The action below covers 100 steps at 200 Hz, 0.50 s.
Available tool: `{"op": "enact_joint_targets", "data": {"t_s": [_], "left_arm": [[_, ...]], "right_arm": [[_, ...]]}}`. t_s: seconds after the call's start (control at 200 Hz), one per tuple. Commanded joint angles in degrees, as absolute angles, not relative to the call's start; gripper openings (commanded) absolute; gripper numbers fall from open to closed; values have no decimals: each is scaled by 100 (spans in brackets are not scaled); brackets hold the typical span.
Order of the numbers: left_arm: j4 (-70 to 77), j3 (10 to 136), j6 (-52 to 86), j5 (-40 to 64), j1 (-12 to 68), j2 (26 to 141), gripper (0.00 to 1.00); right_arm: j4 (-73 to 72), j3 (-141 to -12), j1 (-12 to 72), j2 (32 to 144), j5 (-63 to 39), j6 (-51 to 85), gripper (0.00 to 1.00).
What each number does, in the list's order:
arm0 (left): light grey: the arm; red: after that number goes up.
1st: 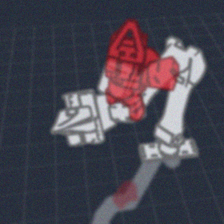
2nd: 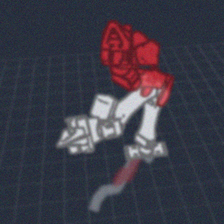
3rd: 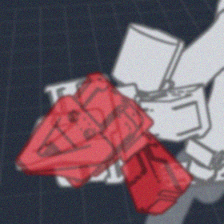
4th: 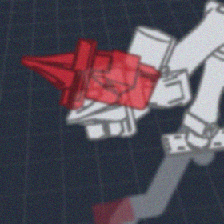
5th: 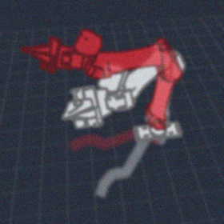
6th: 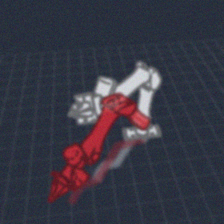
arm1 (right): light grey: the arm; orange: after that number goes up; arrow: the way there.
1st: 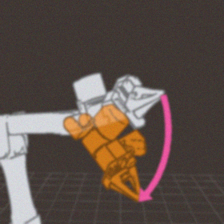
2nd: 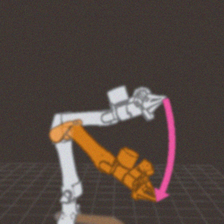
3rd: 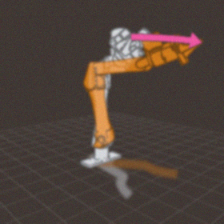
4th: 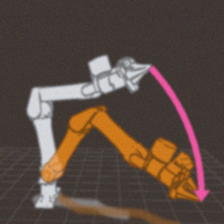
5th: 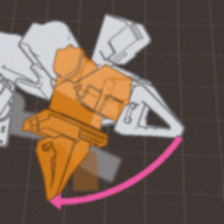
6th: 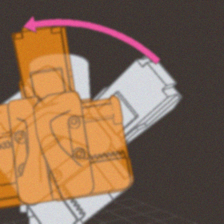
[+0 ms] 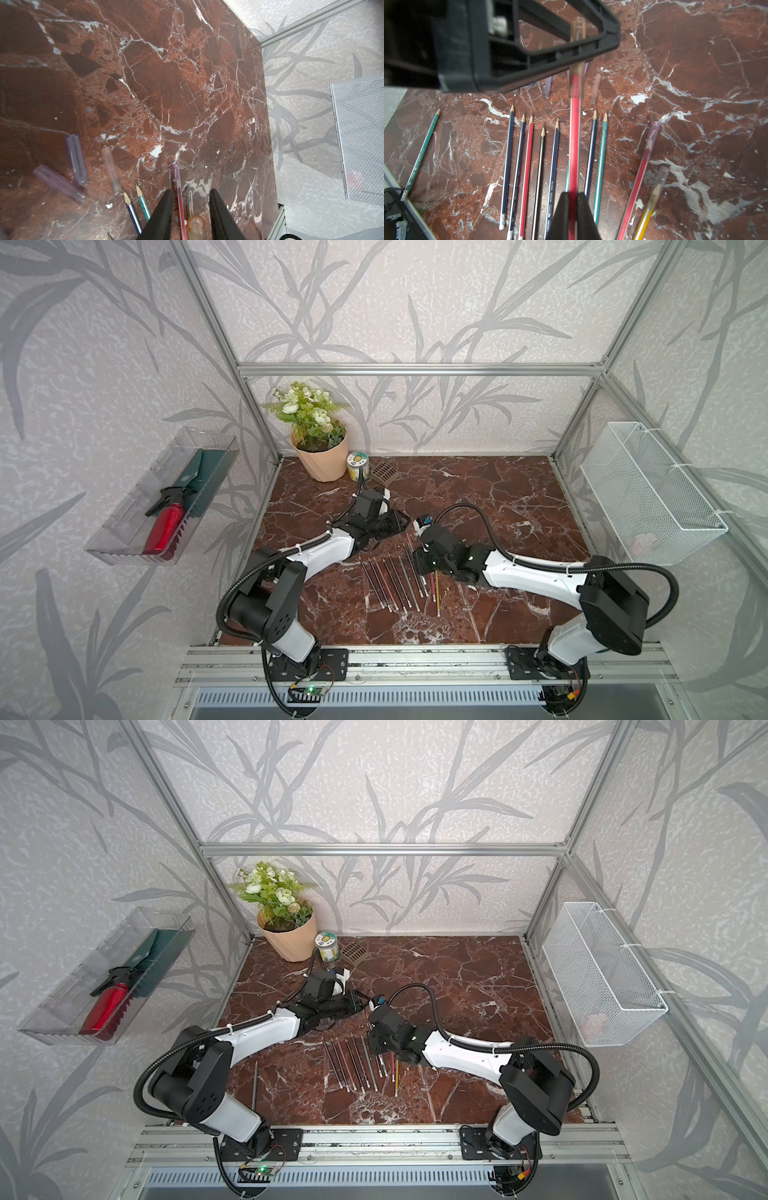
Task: Remove the protective cover of the pencils
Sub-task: Pick up the pencil from the center of the board.
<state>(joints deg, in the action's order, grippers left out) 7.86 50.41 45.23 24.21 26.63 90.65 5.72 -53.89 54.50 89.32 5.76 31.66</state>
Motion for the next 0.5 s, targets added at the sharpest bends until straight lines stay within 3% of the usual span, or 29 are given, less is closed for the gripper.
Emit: {"op": "enact_joint_targets", "data": {"t_s": [0.0,0.22,0.495], "left_arm": [[875,5190,4551,2461,2685,9055,26],[789,5215,4526,2395,2684,9035,11],[747,5224,4535,2364,2689,9035,6]], "right_arm": [[457,-5528,5484,8947,501,3155,0],[457,-5553,5501,8946,477,3147,0],[464,-5651,5568,9043,466,3155,0]]}}
